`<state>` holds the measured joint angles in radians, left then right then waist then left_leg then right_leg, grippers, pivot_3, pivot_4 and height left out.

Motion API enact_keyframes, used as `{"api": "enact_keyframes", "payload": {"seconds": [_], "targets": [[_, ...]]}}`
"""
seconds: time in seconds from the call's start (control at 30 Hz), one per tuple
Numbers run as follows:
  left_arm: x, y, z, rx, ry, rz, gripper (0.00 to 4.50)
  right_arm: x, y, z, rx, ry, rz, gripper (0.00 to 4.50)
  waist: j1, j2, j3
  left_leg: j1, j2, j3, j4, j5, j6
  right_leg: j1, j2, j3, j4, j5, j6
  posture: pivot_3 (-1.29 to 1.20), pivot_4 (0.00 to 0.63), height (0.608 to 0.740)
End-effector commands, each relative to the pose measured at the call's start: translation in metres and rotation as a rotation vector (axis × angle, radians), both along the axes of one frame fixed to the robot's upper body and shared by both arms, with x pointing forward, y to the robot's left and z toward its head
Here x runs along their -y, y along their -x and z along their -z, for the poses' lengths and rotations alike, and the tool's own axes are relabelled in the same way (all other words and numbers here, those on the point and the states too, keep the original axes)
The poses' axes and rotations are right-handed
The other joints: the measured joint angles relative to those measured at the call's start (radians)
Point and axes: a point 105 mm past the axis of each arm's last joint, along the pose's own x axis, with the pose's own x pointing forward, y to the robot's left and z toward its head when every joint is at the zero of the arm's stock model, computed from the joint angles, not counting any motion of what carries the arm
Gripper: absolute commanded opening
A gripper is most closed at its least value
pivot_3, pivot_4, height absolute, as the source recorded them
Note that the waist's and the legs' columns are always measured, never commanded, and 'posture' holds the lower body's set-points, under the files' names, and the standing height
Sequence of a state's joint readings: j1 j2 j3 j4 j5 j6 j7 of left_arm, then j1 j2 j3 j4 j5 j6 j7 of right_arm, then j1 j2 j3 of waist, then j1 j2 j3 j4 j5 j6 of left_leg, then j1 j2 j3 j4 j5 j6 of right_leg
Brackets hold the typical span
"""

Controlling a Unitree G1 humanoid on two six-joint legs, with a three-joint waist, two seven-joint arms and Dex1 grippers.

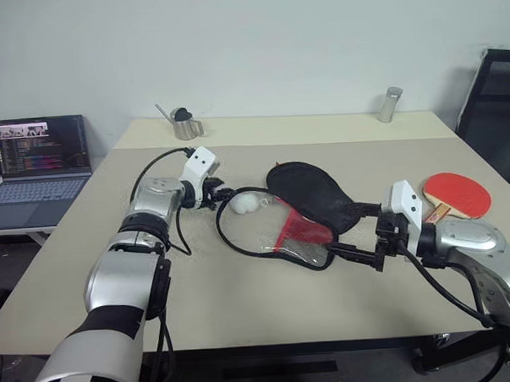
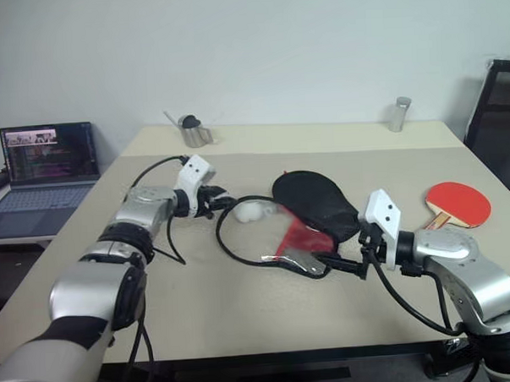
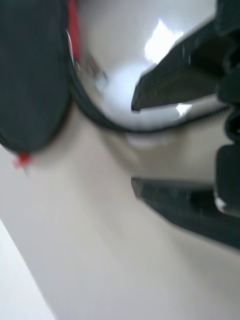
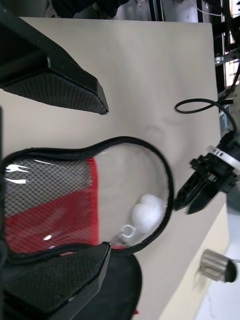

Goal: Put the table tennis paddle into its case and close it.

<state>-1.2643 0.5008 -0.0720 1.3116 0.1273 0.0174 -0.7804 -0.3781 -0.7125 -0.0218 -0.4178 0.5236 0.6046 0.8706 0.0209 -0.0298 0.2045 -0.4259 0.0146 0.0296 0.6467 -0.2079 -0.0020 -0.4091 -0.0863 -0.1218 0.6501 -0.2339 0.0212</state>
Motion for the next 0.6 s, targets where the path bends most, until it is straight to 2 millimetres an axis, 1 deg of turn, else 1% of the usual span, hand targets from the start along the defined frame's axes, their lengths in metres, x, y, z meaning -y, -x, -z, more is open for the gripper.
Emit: {"api": "enact_keyframes", "payload": {"seconds": [0.03, 0.17, 0.23, 0.3, 0.4, 0.47, 0.57, 0.6], "targets": [[-0.02, -0.002, -0.011, 0.061, -0.016, -0.067, 3.19, 0.006, -0.005, -0.006, -0.006, -0.021, 0.05, 4.5, -0.001, 0.0, 0.0, 0.0, 0.0, 0.0, 0.0, 0.0, 0.0, 0.0, 0.0, 0.0, 0.0, 0.0, 0.0, 0.0, 0.15, 0.74], [-0.029, 0.004, -0.019, 0.061, 0.099, -0.054, 3.19, 0.01, -0.013, 0.003, -0.108, -0.062, 0.118, 4.5, -0.001, 0.0, 0.0, 0.0, 0.0, 0.0, 0.0, 0.0, 0.0, 0.0, 0.0, 0.0, 0.0, 0.0, 0.0, 0.0, 0.15, 0.74], [-0.034, 0.008, -0.021, 0.043, 0.187, -0.041, 3.19, 0.014, -0.018, 0.01, -0.139, -0.053, 0.163, 4.5, -0.001, 0.0, 0.0, 0.0, 0.0, 0.0, 0.0, 0.0, 0.0, 0.0, 0.0, 0.0, 0.001, 0.0, 0.0, 0.0, 0.15, 0.74], [-0.04, 0.016, -0.019, 0.007, 0.294, -0.014, 3.19, 0.014, -0.019, 0.015, -0.149, -0.048, 0.173, 4.5, -0.001, 0.0, 0.0, 0.0, 0.0, 0.001, 0.0, 0.0, 0.0, 0.0, 0.0, 0.0, 0.001, 0.0, 0.0, 0.0, 0.15, 0.74], [-0.046, 0.029, -0.012, -0.068, 0.42, 0.045, 3.19, 0.011, -0.016, 0.016, -0.137, -0.041, 0.149, 4.5, -0.005, 0.0, 0.0, 0.0, 0.0, 0.001, 0.0, 0.0, 0.0, -0.001, 0.0, 0.0, 0.001, 0.0, 0.0, 0.0, 0.15, 0.74], [-0.053, 0.041, -0.005, -0.122, 0.483, 0.073, 3.19, 0.008, -0.012, 0.014, -0.128, -0.04, 0.12, 4.5, -0.007, 0.0, 0.0, 0.0, 0.0, 0.001, 0.0, 0.0, 0.0, -0.001, 0.0, 0.0, 0.002, 0.0, 0.0, 0.0, 0.15, 0.74], [-0.075, 0.058, 0.004, -0.179, 0.564, 0.041, 3.19, 0.005, -0.006, 0.009, -0.092, -0.037, 0.073, 4.5, -0.014, 0.0, 0.0, 0.0, 0.0, 0.001, 0.001, 0.0, 0.0, -0.001, 0.0, 0.001, 0.003, 0.0, 0.0, 0.0, 0.15, 0.74], [-0.082, 0.062, 0.009, -0.19, 0.563, 0.022, 3.19, 0.005, -0.006, 0.008, -0.086, -0.039, 0.068, 4.5, -0.016, 0.0, 0.0, 0.0, 0.0, 0.0, 0.001, 0.0, 0.0, -0.002, 0.0, 0.001, 0.004, 0.0, 0.0, 0.0, 0.15, 0.74]]}}
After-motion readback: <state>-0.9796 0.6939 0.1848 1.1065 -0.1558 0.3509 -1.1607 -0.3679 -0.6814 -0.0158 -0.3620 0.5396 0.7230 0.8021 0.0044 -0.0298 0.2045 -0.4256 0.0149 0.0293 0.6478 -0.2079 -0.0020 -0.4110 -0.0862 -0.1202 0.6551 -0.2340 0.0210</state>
